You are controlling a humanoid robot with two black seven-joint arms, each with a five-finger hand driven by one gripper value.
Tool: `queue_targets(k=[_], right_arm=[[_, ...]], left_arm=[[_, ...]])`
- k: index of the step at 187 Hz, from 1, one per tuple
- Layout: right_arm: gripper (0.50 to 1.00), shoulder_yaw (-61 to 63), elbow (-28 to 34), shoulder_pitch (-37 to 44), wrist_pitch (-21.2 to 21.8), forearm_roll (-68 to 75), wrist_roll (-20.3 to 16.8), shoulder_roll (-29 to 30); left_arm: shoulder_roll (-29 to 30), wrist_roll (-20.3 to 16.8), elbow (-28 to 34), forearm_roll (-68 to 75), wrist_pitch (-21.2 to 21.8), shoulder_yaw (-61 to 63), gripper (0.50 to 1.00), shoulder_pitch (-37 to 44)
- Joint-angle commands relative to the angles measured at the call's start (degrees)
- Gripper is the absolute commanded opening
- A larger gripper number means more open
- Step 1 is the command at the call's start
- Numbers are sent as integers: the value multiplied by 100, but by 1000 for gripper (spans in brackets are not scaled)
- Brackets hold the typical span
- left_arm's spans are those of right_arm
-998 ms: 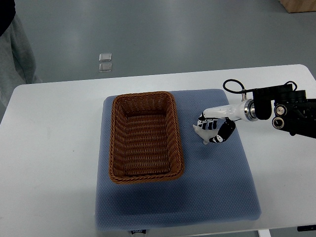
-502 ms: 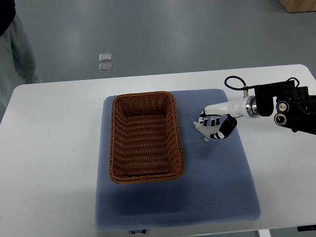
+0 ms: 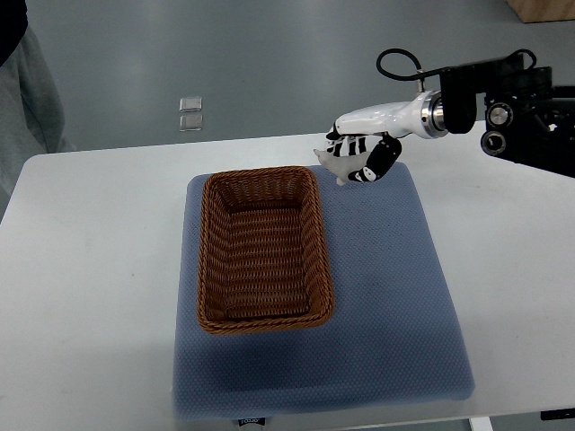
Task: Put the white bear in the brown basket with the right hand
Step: 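Lift the bear and carry it over the wicker basket, then lower the bear into the basket and open the right hand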
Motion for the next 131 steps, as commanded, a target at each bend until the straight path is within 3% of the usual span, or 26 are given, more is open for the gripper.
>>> queue_targets(k=[1, 53, 131], right_arm=[[529, -29, -50, 108, 42, -3, -15, 423], [531, -434, -577, 28, 51, -55, -33, 1591], [539, -592, -876, -358, 244, -38, -33, 2154]], left_arm=[[0, 0, 0, 0, 0, 0, 1000, 0], [0, 0, 0, 0, 0, 0, 1000, 0], [0, 0, 0, 0, 0, 0, 1000, 0]])
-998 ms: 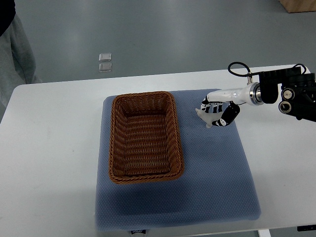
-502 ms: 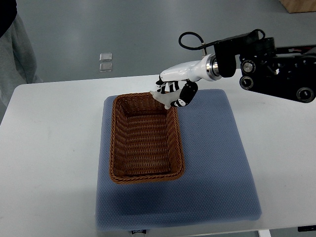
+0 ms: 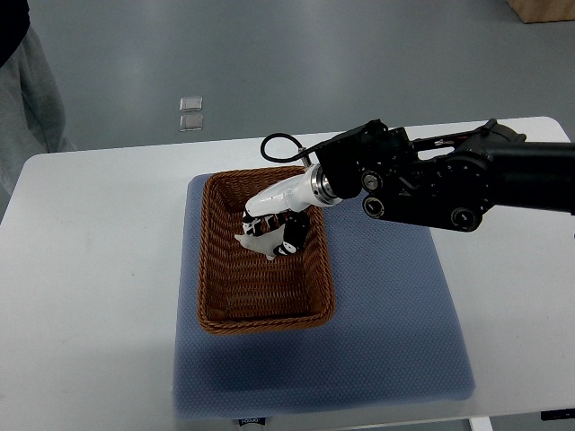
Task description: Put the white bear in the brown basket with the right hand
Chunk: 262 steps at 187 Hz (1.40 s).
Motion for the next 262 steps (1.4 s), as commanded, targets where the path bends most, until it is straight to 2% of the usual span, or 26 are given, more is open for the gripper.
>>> queue_targets(k=[1, 55, 73, 87, 96, 110, 128, 141, 181, 211, 237, 241, 248, 262], right_arm=[[539, -77, -10, -60, 44, 26, 1, 59], [541, -95, -18, -191, 247, -9, 1, 305], [564, -95, -62, -209, 247, 0, 1, 340], [615, -95, -89, -218, 247, -9, 1, 358], [682, -95, -89, -253, 247, 0, 1, 349], [754, -95, -89, -279, 247, 0, 9, 358], [801, -95, -89, -288, 238, 0, 18, 366], [856, -86, -97, -279, 247, 8, 27, 366], [858, -77, -89, -200, 264, 26, 44, 340], [860, -16, -80, -42, 431, 70, 44, 243], [860, 28, -80, 213, 501, 193, 80, -29], [868, 72, -80, 248, 501, 254, 97, -73], [921, 195, -80, 318, 475, 377, 141, -134], [921, 441, -89, 345, 475, 614, 150, -354]], left_arm=[[0, 0, 0, 0, 0, 0, 1000, 0], [0, 0, 0, 0, 0, 0, 1000, 0], [0, 0, 0, 0, 0, 0, 1000, 0], [0, 0, 0, 0, 0, 0, 1000, 0], [0, 0, 0, 0, 0, 0, 1000, 0], [0, 0, 0, 0, 0, 0, 1000, 0], [0, 0, 0, 0, 0, 0, 1000, 0], [0, 0, 0, 0, 0, 0, 1000, 0], [0, 0, 0, 0, 0, 0, 1000, 0], [0, 0, 0, 0, 0, 0, 1000, 0], [0, 0, 0, 0, 0, 0, 1000, 0], [0, 0, 0, 0, 0, 0, 1000, 0], [0, 0, 0, 0, 0, 0, 1000, 0], [0, 0, 0, 0, 0, 0, 1000, 0]])
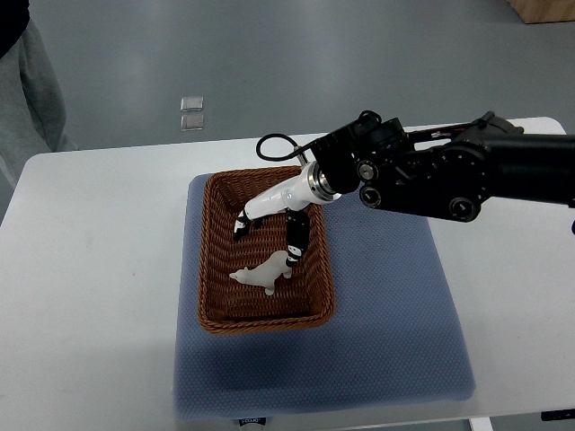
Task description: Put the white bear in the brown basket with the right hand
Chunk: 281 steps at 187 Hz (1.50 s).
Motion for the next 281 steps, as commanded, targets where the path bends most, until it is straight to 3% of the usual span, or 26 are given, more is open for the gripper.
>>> queue_targets(k=[1, 36, 61, 82, 118, 145, 180, 208, 254, 281], right_arm=[[921, 297, -9, 78, -10, 297, 34, -261], [919, 1246, -9, -169, -150, 807, 42, -1140], [919, 2019, -53, -774, -379, 1044, 60, -1834], [919, 3117, -88, -1723, -713, 1501, 244, -2019], [921, 4832, -176, -2963, -1240, 1598, 262, -1861], [921, 5263, -607, -3280, -1495, 1800, 271, -1500], [921, 6343, -1222, -3816, -1873, 3627, 280, -1000], [924, 6537, -1696, -4053, -2295, 4594, 289, -797], [924, 6572, -1996, -4396, -2216, 5245, 851, -577], [924, 6590, -2013, -4422, -1917, 5351, 1079, -481]], left_arm=[[0, 0, 0, 0, 0, 0, 1000, 0], [0, 0, 0, 0, 0, 0, 1000, 0], [0, 0, 0, 0, 0, 0, 1000, 0], [0, 0, 0, 0, 0, 0, 1000, 0], [0, 0, 0, 0, 0, 0, 1000, 0], [0, 0, 0, 0, 0, 0, 1000, 0], [0, 0, 0, 0, 0, 0, 1000, 0], [0, 0, 0, 0, 0, 0, 1000, 0], [0, 0, 0, 0, 0, 0, 1000, 0], [0, 0, 0, 0, 0, 0, 1000, 0]])
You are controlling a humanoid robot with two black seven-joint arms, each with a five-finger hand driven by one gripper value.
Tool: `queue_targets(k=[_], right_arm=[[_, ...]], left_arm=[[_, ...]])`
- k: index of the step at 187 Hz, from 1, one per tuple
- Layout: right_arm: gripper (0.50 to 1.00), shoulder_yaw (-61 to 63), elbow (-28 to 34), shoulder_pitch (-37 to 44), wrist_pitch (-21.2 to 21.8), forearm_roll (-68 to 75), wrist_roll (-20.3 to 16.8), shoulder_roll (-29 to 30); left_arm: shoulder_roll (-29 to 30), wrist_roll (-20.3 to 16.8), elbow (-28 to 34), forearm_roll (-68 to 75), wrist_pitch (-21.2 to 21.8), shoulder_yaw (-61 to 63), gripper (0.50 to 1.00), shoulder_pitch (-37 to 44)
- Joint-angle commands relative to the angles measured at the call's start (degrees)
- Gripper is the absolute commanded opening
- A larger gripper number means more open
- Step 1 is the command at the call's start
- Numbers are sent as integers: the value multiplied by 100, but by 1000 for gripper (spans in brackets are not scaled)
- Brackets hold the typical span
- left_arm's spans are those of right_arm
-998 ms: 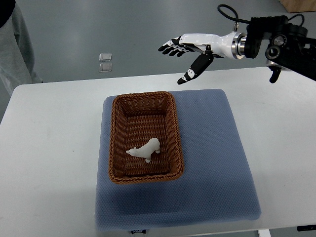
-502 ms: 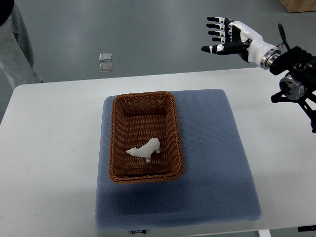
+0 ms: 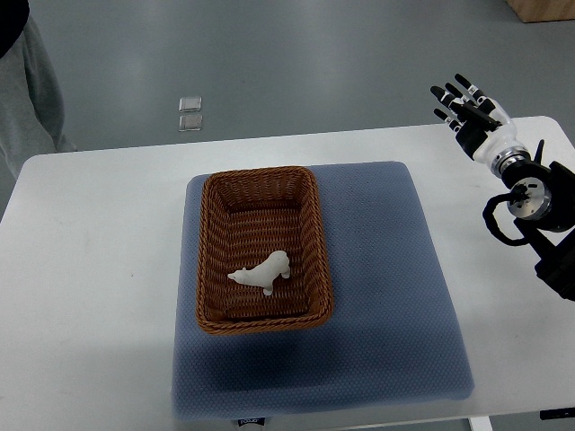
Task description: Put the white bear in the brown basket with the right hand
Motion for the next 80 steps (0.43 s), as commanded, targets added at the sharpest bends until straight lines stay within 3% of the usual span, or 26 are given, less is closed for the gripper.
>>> queue_targets(k=[1, 80], right_arm=[[924, 16, -20, -31, 216, 73, 168, 54], [926, 324, -213, -119, 391, 257, 449, 458]], left_arm=[[0, 0, 0, 0, 0, 0, 1000, 0], [0, 0, 0, 0, 0, 0, 1000, 0]])
